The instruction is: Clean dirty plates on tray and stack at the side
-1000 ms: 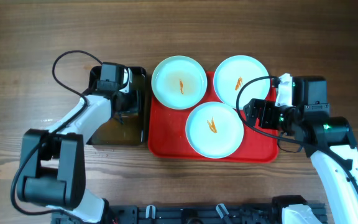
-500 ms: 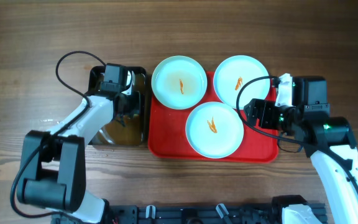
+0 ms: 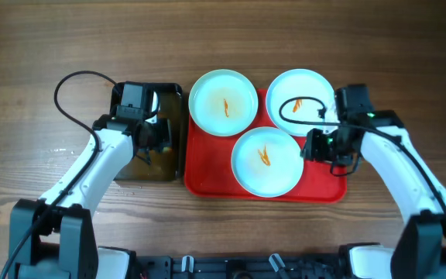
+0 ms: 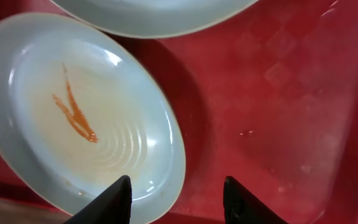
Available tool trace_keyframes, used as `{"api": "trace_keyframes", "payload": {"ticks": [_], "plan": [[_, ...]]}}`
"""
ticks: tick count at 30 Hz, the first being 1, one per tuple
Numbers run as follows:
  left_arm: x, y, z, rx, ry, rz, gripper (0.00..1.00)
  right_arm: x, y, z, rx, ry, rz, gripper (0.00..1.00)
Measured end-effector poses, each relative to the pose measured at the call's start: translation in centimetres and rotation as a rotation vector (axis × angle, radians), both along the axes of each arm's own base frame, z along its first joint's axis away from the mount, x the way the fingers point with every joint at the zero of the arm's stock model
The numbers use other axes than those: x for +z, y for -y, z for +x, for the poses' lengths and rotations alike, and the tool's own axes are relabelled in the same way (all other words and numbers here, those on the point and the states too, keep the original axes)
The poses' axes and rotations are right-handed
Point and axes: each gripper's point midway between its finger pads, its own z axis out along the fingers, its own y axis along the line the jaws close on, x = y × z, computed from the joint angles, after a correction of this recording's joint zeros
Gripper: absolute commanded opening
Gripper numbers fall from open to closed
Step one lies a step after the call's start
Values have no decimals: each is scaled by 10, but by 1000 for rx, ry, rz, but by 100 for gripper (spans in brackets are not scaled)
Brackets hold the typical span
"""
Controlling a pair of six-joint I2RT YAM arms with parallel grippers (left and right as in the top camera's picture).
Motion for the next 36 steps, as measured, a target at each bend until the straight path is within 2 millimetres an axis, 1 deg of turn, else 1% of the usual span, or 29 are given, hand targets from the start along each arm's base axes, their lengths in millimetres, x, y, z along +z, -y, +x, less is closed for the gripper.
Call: {"api": "trace_keyframes", "payload": {"ticks": [1,3,6,11,13,14,16,21,24,25,26,27,28,30,31,32,34,36], "plan": [[0,0,0,1,0,0,4,-3,-2,-1,8,-12,0,45],[-1,0,0,3,-2,-1,4,-11,-10,-3,38,-37,-2,44],[-6,0,-1,3,-19,2,4,-16,-18,-2,60,-37,-2,41],[-26,-1,-5,3,-78,13,4,-22,-19,4,32,-36,-1,37],[-29,-1,-5,3,-81,14,4,-25,-18,5,25,-42,-7,34],[-29,-1,-3,3,-78,13,4,-27,-18,4,21,-49,-10,34],[-28,0,-1,3,-66,11,4,-30,-17,3,20,-61,-15,28],[-27,1,4,3,-48,8,4,-38,-15,1,14,-89,-31,27],[-31,1,7,3,-45,7,4,-39,-14,2,7,-90,-38,26],[-34,1,7,3,-49,8,5,-39,-14,2,7,-90,-38,25],[-37,1,7,3,-55,9,9,-39,-13,2,4,-90,-41,25],[-38,1,7,3,-56,9,8,-39,-13,2,3,-90,-41,23],[-38,1,8,6,-53,8,4,-39,-13,2,1,-91,-42,17],[-37,2,8,9,-52,7,4,-39,-12,2,-4,-91,-44,14],[-37,2,8,10,-52,6,4,-39,-12,2,-3,-90,-45,7],[-37,2,8,10,-52,6,4,-39,-12,2,-4,-90,-45,4],[-37,2,8,10,-51,6,4,-39,-12,2,-5,-90,-48,4],[-31,2,10,11,-34,3,4,-39,-12,2,-4,-90,-48,4]]}}
